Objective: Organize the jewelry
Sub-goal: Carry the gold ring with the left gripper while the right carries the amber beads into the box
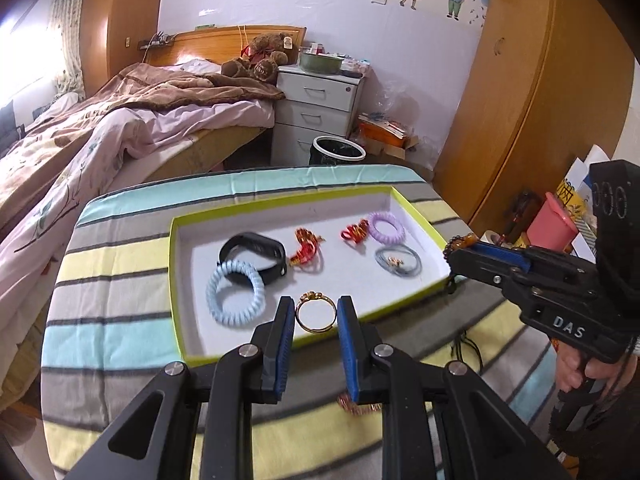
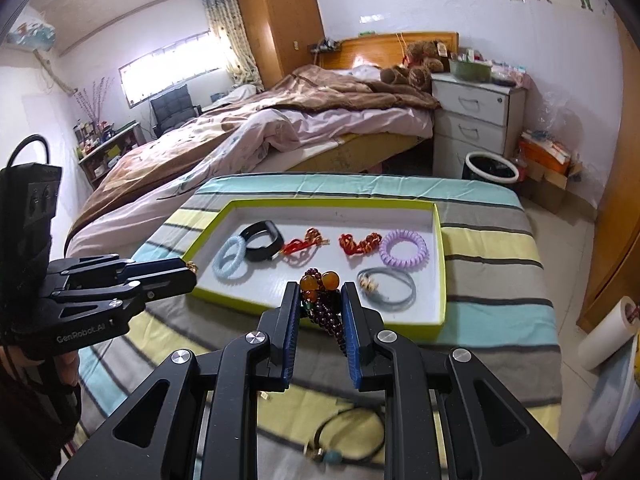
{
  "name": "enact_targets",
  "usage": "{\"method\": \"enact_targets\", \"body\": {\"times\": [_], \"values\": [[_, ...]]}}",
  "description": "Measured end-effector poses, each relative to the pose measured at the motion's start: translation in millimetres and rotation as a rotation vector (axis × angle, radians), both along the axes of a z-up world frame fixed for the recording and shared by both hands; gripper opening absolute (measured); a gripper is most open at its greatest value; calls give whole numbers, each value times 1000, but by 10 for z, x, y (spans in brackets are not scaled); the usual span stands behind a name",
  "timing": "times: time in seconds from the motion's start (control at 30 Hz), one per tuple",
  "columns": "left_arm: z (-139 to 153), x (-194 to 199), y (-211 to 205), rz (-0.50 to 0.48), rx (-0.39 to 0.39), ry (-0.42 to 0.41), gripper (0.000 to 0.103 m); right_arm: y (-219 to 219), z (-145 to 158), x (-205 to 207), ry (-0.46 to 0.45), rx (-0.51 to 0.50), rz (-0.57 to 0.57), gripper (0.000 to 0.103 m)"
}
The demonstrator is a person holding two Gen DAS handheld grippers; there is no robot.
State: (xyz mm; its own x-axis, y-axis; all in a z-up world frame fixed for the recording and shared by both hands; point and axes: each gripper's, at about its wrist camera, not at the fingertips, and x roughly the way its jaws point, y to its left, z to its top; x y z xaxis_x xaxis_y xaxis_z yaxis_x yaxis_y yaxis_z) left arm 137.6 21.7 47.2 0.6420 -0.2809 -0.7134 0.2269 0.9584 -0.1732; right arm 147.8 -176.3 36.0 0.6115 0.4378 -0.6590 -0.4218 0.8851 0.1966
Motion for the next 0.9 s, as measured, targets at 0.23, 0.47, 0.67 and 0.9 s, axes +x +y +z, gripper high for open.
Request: {"method": "enact_targets", "body": {"times": [0.23,0.47,0.67,0.9], "values": [[-143,326,-2,-3,-2,31,22,123,-119,415,60,29,16,21],[-360,543,-30,-7,0,71,22,257,-364,634,119,-26,38,21],[-507,619,-49,-10,5,105,22,320,-493,728,155,-61,56,21],[-611,670,-76,-7,29,136,22,378,-564,729,144,-152,58,21]]}}
